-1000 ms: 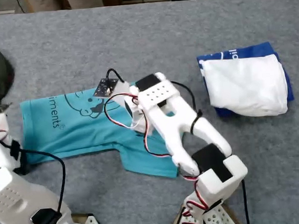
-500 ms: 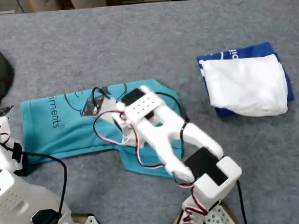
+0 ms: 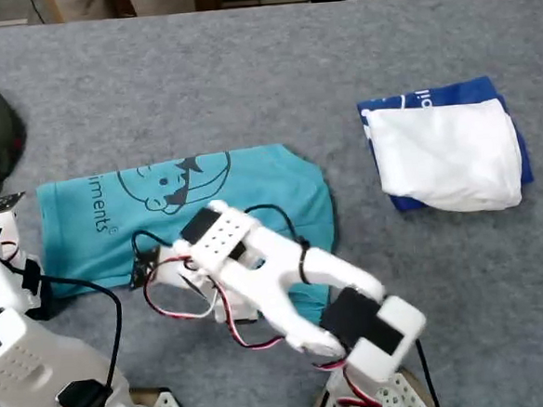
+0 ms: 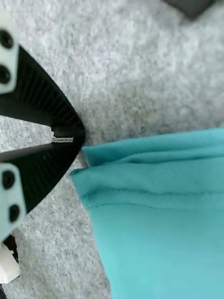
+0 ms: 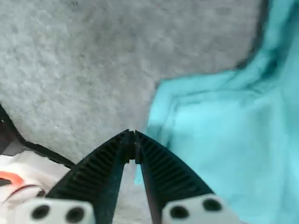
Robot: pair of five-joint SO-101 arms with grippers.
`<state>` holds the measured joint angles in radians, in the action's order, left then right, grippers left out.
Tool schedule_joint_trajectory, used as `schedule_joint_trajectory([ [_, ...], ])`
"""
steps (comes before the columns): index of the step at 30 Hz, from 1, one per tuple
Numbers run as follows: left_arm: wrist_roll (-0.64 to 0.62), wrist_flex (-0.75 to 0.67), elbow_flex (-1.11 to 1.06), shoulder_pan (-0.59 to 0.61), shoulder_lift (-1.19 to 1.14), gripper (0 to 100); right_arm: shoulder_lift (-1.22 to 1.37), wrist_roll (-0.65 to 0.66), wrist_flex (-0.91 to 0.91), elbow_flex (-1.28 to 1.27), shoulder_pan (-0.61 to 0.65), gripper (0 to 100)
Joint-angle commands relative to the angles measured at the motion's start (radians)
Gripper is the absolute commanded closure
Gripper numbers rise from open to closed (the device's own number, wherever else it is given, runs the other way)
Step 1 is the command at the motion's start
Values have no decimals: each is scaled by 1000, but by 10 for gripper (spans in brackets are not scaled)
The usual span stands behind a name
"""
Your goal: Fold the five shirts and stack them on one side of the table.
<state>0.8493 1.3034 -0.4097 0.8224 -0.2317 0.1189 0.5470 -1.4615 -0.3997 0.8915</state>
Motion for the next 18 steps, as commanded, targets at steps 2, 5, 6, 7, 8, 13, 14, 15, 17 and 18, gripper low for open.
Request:
schedule_joint_trajectory([
  [2, 8, -20, 6, 15, 5, 980, -139, 57, -26, 114, -127, 997],
  [5, 8, -20, 6, 15, 5, 980, -137, 64, 60, 120, -197, 997],
  [6, 8, -20, 6, 15, 5, 980, -122, 66, 100, 107, -209, 997],
  [7, 8, -20, 6, 15, 5, 980, -104, 66, 141, 87, -216, 997],
  [8, 8, -20, 6, 15, 5, 980, -81, 66, 172, 70, -216, 997],
  [13, 9, -20, 5, 15, 5, 980, 42, 61, 221, 18, -186, 997],
  [14, 11, -20, 5, 15, 5, 980, 62, 61, 219, 10, -177, 997],
  [15, 11, -20, 3, 14, 5, 980, 74, 61, 219, -1, -165, 997],
  [17, 11, -20, 5, 14, 5, 980, 85, 61, 216, -28, -140, 997],
  [18, 11, -20, 5, 15, 5, 980, 85, 61, 207, -41, -125, 997],
])
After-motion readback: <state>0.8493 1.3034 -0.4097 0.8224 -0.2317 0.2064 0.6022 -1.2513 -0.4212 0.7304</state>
